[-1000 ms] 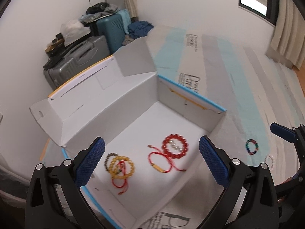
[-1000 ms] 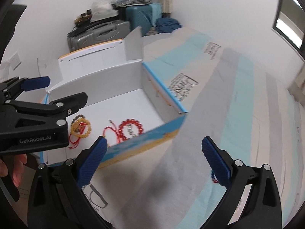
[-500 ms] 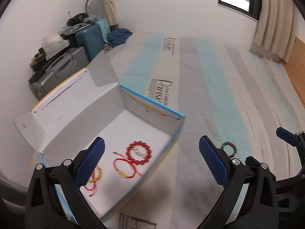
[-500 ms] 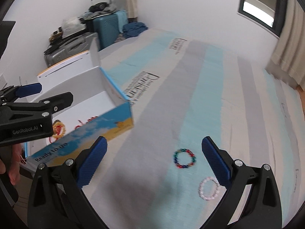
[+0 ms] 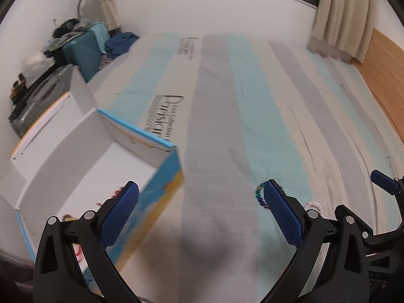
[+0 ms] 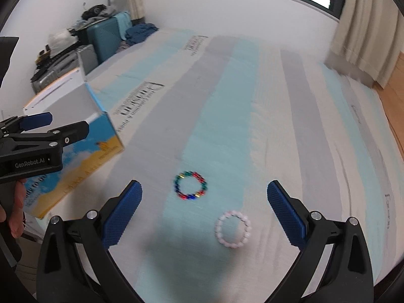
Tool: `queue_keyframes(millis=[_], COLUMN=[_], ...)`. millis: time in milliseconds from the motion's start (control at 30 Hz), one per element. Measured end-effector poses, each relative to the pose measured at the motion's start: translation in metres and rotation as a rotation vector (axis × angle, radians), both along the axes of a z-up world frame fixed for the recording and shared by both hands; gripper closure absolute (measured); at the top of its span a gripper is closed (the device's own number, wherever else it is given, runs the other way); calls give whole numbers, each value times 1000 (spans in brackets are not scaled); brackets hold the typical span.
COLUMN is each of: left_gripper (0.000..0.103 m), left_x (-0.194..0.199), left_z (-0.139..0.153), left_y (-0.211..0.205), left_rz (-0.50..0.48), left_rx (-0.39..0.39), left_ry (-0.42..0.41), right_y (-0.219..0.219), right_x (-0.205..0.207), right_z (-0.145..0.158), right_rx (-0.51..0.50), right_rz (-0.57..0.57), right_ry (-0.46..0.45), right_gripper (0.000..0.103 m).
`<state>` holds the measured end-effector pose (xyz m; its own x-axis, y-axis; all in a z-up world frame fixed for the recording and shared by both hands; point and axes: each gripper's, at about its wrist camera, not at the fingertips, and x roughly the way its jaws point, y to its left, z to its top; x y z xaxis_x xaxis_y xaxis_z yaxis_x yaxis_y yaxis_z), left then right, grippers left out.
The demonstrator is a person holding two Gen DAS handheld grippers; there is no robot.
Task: Organize jewelry
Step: 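Withdraw both tools from the box back over the bed, then grasp the multicolour bead bracelet with left tool while right tool grasps the white bead bracelet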
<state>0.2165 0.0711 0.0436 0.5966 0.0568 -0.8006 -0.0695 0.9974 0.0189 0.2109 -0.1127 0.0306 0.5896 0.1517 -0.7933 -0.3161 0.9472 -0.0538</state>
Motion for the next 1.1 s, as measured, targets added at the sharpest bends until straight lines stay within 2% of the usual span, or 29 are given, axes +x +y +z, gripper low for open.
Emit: queue_keyframes(millis=[400, 633, 967, 1100], left_gripper=[6, 17, 18, 26], left_x=[34, 54, 69, 73], left_z=[-56, -95, -135, -145], left_y=[-44, -74, -91, -92], left_rz=[-73, -150, -172, -185], left_rx=[-14, -17, -11, -16], left_ry=[62, 110, 165, 184], right_y=[-48, -59, -64, -64], right_x=[14, 19, 25, 27], right_z=[-50, -83, -118, -131], right_rx=[-9, -16, -4, -1], right_rz=[-58, -50, -37, -34], right_ry=[70, 137, 216, 241], right_gripper=[8, 25, 40, 45])
